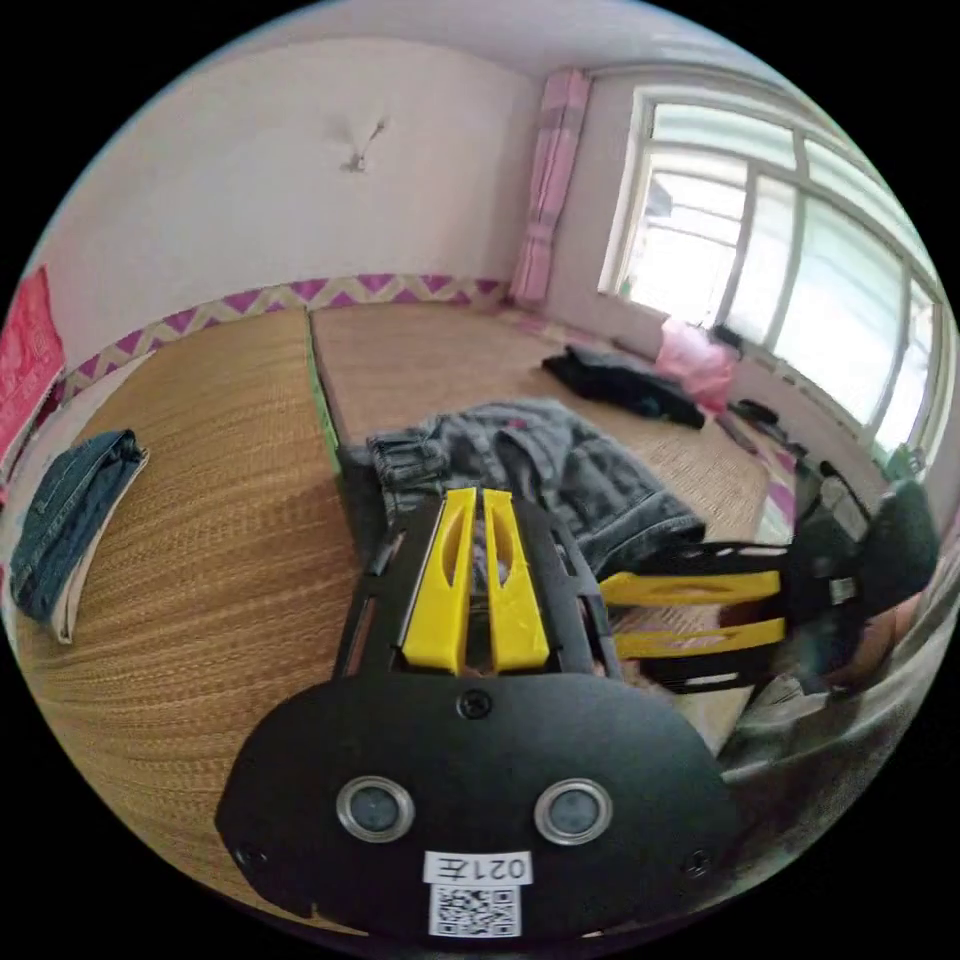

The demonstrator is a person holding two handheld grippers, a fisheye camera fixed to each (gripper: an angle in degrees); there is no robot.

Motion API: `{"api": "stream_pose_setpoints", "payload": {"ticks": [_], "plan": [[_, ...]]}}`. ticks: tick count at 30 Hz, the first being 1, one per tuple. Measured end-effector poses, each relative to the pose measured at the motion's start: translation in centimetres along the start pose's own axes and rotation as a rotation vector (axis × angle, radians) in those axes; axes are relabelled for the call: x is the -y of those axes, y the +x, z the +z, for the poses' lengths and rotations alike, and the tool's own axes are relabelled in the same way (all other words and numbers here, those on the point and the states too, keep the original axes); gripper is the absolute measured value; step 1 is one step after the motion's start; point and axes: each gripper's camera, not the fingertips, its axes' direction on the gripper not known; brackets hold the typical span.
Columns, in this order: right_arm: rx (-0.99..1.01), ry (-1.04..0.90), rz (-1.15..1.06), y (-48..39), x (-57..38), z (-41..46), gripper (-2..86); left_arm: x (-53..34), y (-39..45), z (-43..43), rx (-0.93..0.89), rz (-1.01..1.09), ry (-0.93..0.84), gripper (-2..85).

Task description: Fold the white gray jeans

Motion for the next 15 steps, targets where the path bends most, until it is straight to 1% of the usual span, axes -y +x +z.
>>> {"api": "stream_pose_setpoints", "payload": {"ticks": [1,2,4,5,6,7,9,10,11,12,13,14,15], "plan": [[-0.097,0.020,0.073,2.6,-1.3,-1.0,5.8,-0.8,-0.7,2.2,-0.010,0.020,0.003,-0.9],[-0.210,0.028,0.128,5.1,-2.6,-1.4,4.3,-1.3,-1.3,2.5,-0.030,0.011,0.029,-0.9],[-0.340,-0.017,0.153,8.0,-4.8,0.1,2.0,-2.1,-1.8,4.3,-0.031,-0.008,0.026,-0.9],[-0.310,-0.147,0.131,9.7,-6.3,3.3,1.0,-2.3,-1.6,4.7,-0.018,-0.001,0.028,-0.9],[-0.238,-0.248,0.112,10.5,-7.2,5.4,0.8,-2.7,-1.3,5.6,0.006,0.009,0.032,-0.9],[-0.159,-0.242,0.133,11.9,-8.9,6.8,0.6,-3.1,-1.2,6.4,0.014,0.016,0.031,-0.9],[-0.116,-0.244,0.166,14.8,-9.4,5.5,1.3,-3.8,-1.7,7.2,0.038,0.002,0.023,-0.8],[-0.108,-0.204,0.214,17.2,-9.3,4.2,2.6,-4.6,-2.5,7.0,0.056,-0.030,0.035,-0.6],[-0.102,-0.097,0.297,20.1,-9.6,2.4,3.7,-5.1,-3.2,6.8,0.059,-0.058,0.052,-0.5],[-0.085,-0.059,0.334,21.7,-9.8,1.9,4.3,-6.1,-5.0,6.2,0.055,-0.123,0.092,-0.1],[-0.029,-0.025,0.405,25.2,-10.2,1.9,6.2,-7.1,-7.3,5.7,-0.005,-0.191,0.128,0.4],[0.064,-0.035,0.476,29.3,-10.7,3.2,7.8,-7.5,-8.6,5.8,-0.064,-0.229,0.136,1.6],[0.121,-0.050,0.507,31.3,-11.0,4.3,8.5,-8.0,-11.2,6.9,-0.212,-0.296,0.120,4.0]]}}
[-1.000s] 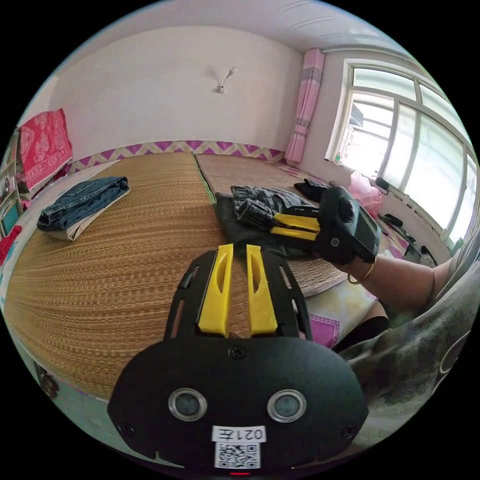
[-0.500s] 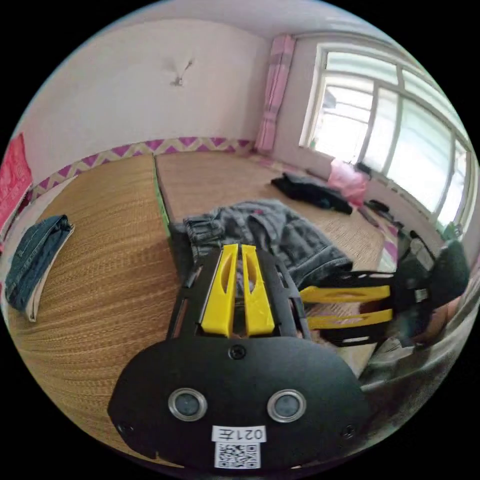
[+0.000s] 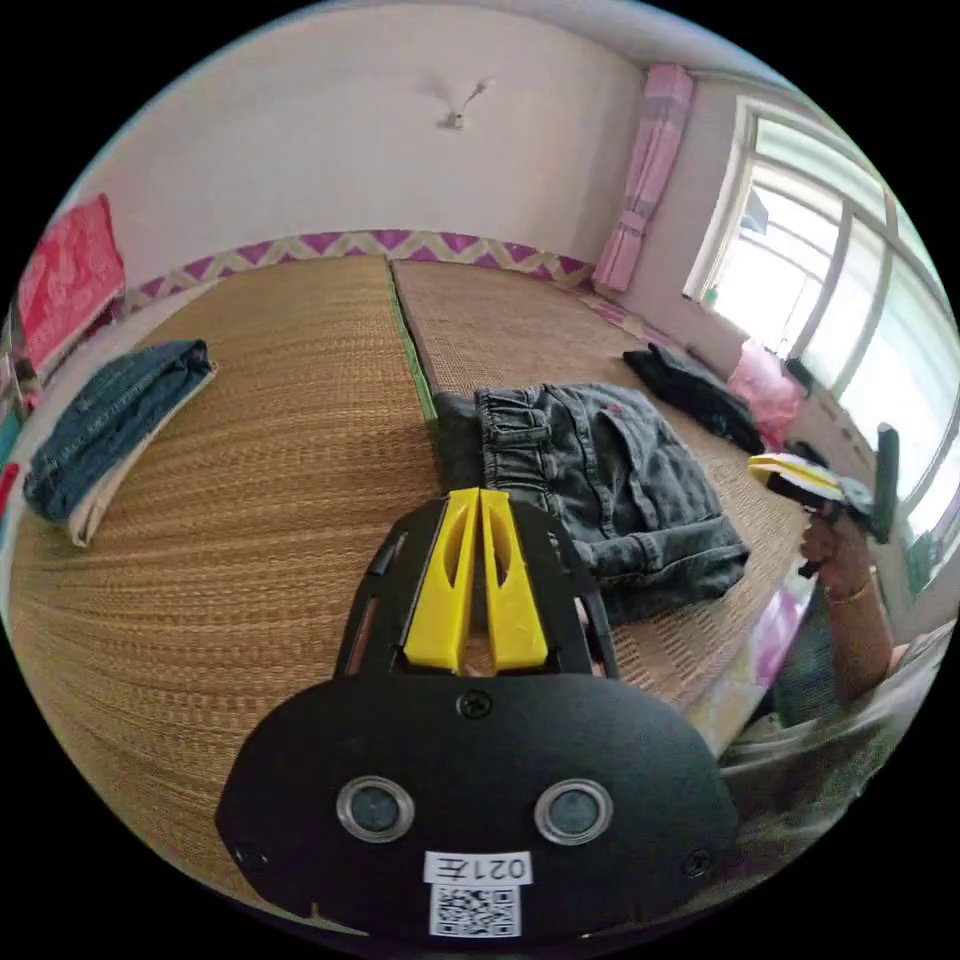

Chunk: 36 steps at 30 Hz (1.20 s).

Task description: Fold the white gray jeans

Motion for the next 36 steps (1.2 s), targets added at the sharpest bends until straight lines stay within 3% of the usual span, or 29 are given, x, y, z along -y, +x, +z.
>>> {"api": "stream_pose_setpoints", "payload": {"ticks": [3,5,9,17,24,31,36], "plan": [[0.253,-0.126,0.202,10.0,2.3,5.3,11.7,0.5,-5.7,4.3,-0.282,-0.114,-0.139,13.3],[0.426,-0.223,0.367,16.4,2.4,9.9,13.5,0.2,-8.3,7.1,-0.324,-0.161,-0.207,16.0],[0.604,-0.252,0.475,22.0,2.4,13.8,13.3,-0.7,-12.4,14.6,-0.409,-0.269,-0.319,17.0],[0.827,-0.250,0.534,29.3,1.9,18.6,6.7,-2.8,-13.8,19.6,-0.290,-0.204,-0.355,8.2],[0.785,-0.196,0.284,27.1,10.8,12.5,6.2,-7.2,-15.8,14.5,-0.480,-0.256,-0.180,5.1],[0.739,-0.282,0.062,16.8,24.5,16.0,6.3,-11.7,-24.0,3.7,-0.405,-0.295,0.031,4.9],[0.825,-0.311,-0.136,6.1,34.0,21.1,6.2,-14.6,-31.1,-7.3,-0.287,-0.327,0.171,4.8]]}}
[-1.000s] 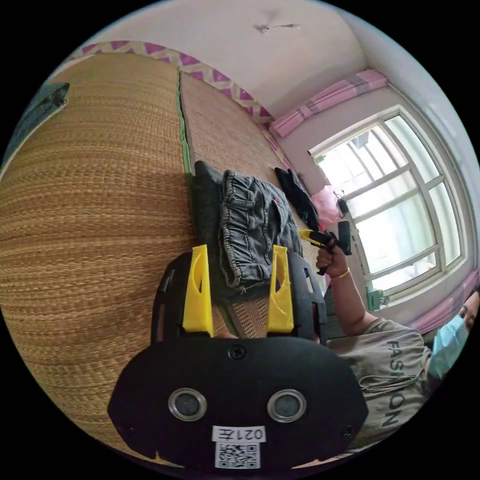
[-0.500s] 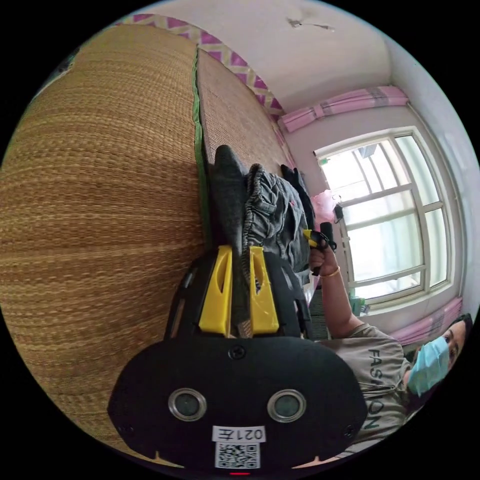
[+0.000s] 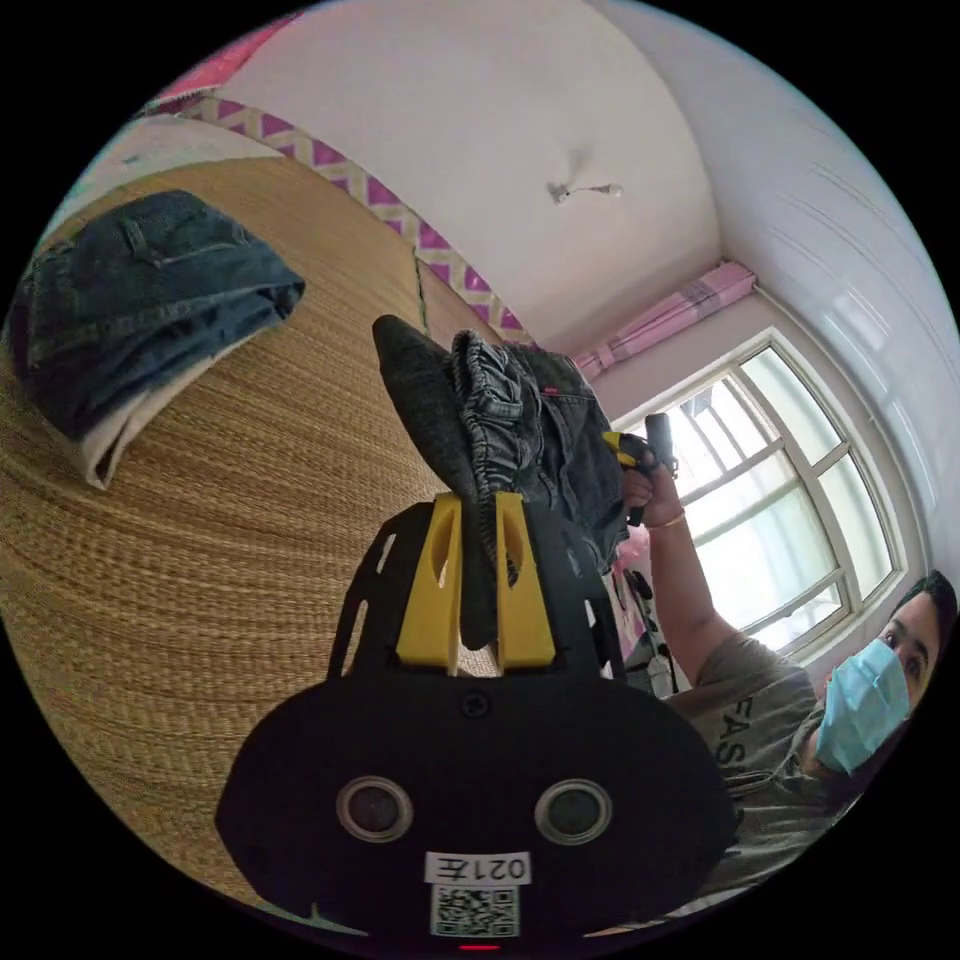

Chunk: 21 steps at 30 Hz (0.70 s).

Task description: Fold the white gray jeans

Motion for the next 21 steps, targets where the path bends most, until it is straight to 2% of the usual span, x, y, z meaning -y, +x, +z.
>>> {"api": "stream_pose_setpoints", "payload": {"ticks": [6,10,12,14,15,16,18,21], "plan": [[-0.034,-0.008,-0.188,-7.5,19.7,12.1,7.8,1.8,-4.0,-16.9,0.141,-0.076,0.334,4.9],[-0.354,0.100,-0.223,-12.9,26.4,19.2,9.6,-0.8,-9.9,-21.5,0.217,-0.250,0.606,5.3],[-0.457,0.086,-0.259,-14.0,26.0,21.8,9.5,-2.5,-14.5,-20.1,0.314,-0.367,0.634,5.6],[-0.452,-0.004,-0.278,-12.9,23.5,24.5,8.3,-5.3,-20.0,-18.3,0.364,-0.489,0.618,6.0],[-0.437,-0.048,-0.292,-12.4,22.6,25.0,8.1,-8.6,-22.6,-18.8,0.269,-0.524,0.705,6.1],[-0.437,-0.102,-0.297,-11.2,20.5,25.2,6.7,-10.7,-24.8,-19.2,0.101,-0.535,0.738,6.1],[-0.461,-0.098,-0.296,-9.2,16.3,23.9,4.0,-12.5,-26.0,-19.4,-0.027,-0.534,0.714,5.8],[-0.474,-0.122,-0.302,-6.3,8.8,19.5,0.5,-14.9,-23.7,-20.6,-0.015,-0.504,0.680,3.2]]}}
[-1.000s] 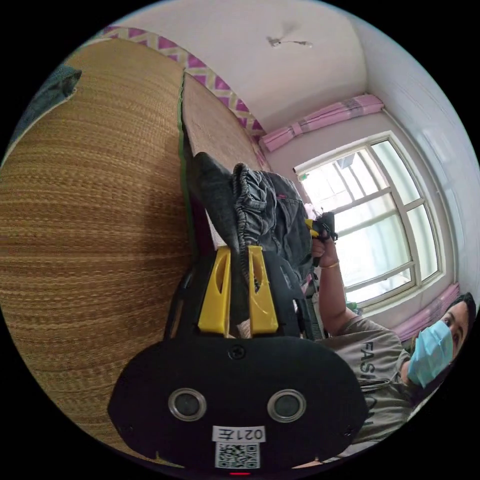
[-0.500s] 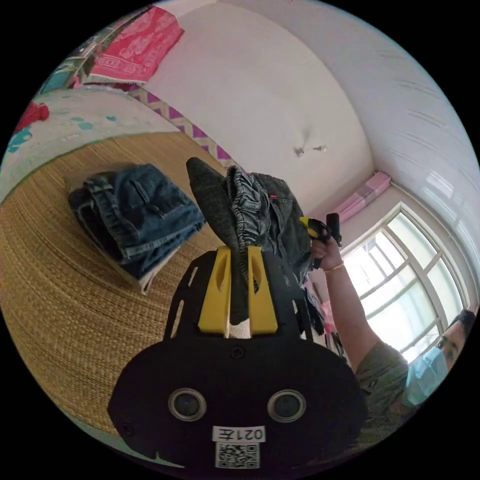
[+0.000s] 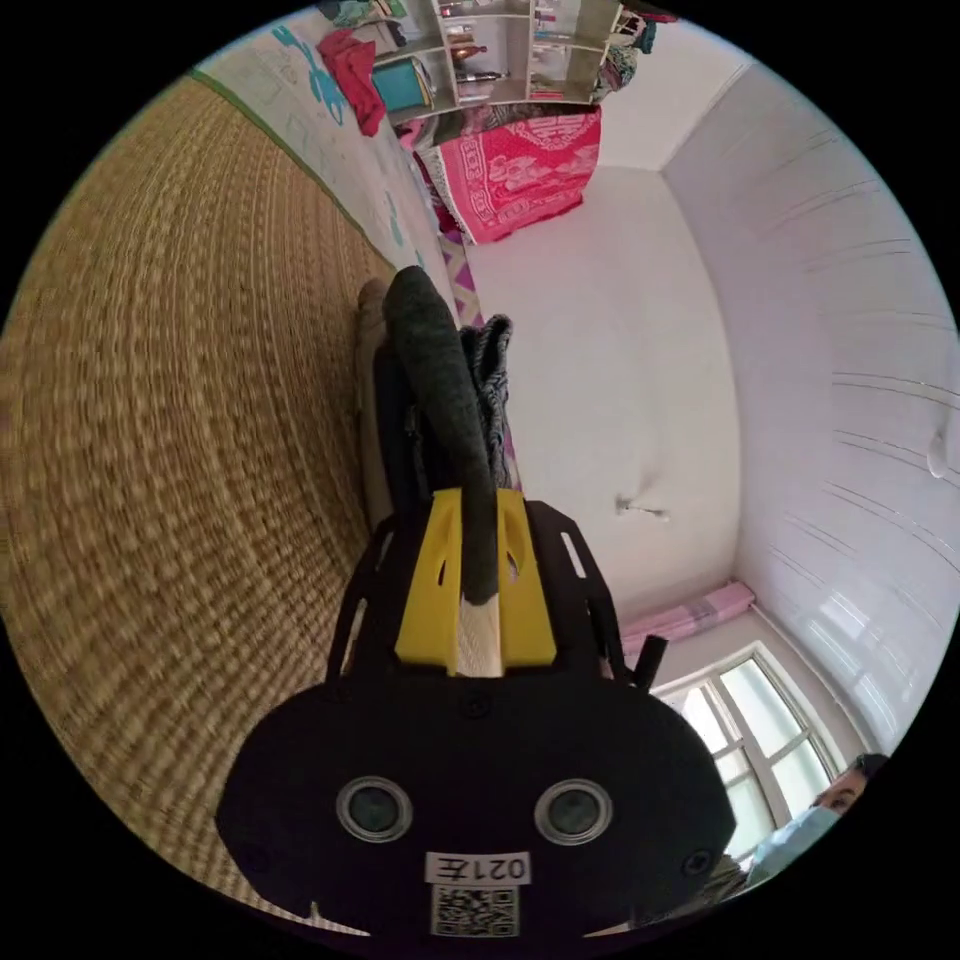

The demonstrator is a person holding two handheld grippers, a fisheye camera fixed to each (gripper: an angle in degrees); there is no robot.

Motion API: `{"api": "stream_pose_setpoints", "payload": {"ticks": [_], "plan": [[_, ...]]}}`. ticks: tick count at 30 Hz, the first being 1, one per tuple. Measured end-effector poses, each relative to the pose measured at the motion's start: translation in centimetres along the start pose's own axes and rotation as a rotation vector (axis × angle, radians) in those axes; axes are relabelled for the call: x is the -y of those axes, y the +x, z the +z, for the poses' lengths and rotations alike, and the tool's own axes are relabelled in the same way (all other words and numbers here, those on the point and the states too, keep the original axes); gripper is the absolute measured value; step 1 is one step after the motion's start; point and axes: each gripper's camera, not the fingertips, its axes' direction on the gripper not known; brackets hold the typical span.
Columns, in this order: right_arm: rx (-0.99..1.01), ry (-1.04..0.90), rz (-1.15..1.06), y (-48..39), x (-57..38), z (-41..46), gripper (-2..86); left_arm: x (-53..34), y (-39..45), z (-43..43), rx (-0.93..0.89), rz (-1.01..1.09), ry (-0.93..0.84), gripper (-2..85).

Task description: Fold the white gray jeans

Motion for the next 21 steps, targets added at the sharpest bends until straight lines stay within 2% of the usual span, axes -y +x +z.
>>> {"api": "stream_pose_setpoints", "payload": {"ticks": [2,6,9,14,18,20,21], "plan": [[0.002,0.015,0.021,1.4,-7.4,-3.2,0.1,-2.0,1.6,-1.4,0.030,0.044,-0.013,0.9],[-0.054,0.063,0.095,2.8,-18.6,-8.8,3.0,-9.5,7.7,0.5,-0.027,0.242,-0.221,-0.8],[-0.248,0.086,0.125,2.3,-27.3,-12.9,5.8,-18.1,12.5,4.6,-0.104,0.383,-0.403,-0.9],[-0.787,0.084,0.167,2.5,-39.0,-17.9,9.2,-32.2,17.5,12.0,-0.176,0.490,-0.620,-0.9],[-0.927,0.044,0.223,5.6,-43.4,-20.3,11.2,-42.9,20.5,17.8,-0.215,0.549,-0.781,-0.9],[-1.024,-0.061,0.171,7.2,-44.0,-19.8,12.6,-45.3,23.2,18.4,-0.108,0.672,-0.779,-0.9],[-1.037,-0.090,0.151,7.6,-44.0,-19.5,13.0,-46.1,24.8,17.7,-0.104,0.742,-0.719,-0.9]]}}
